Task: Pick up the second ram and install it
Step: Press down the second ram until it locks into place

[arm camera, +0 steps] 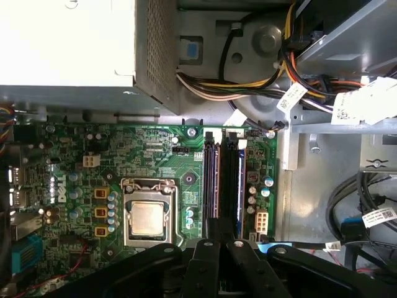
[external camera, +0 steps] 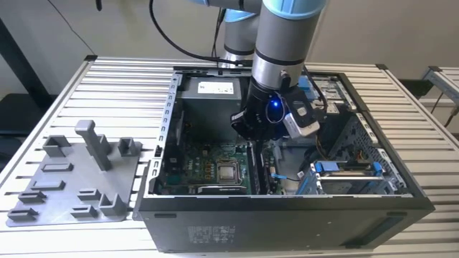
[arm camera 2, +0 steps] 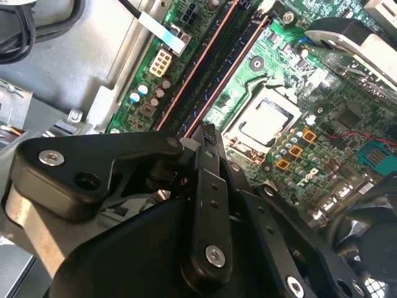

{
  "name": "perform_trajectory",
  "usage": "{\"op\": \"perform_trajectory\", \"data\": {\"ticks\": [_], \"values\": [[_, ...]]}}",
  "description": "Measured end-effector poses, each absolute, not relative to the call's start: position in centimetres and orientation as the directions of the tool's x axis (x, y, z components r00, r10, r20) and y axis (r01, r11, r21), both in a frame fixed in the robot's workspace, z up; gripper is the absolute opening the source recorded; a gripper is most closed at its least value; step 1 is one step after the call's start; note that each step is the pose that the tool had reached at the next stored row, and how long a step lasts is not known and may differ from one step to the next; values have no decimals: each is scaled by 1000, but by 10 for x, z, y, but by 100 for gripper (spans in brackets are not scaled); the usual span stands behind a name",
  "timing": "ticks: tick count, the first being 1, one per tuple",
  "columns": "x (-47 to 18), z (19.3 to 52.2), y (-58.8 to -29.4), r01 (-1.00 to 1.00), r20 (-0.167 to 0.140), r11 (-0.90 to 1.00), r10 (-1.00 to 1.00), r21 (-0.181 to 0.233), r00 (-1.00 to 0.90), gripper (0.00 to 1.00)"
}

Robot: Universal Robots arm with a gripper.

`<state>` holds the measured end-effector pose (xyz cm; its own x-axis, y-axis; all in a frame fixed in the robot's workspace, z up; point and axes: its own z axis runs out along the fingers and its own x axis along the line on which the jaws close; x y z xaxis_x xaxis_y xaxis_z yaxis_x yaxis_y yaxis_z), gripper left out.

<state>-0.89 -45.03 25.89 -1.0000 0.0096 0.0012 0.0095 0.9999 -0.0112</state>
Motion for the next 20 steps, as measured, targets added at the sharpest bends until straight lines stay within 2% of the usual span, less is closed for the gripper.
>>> {"op": "perform_trajectory", "data": {"ticks": [20], "values": [[-9, 256, -450, -315, 3, 949, -315, -11, -949, 11]]}}
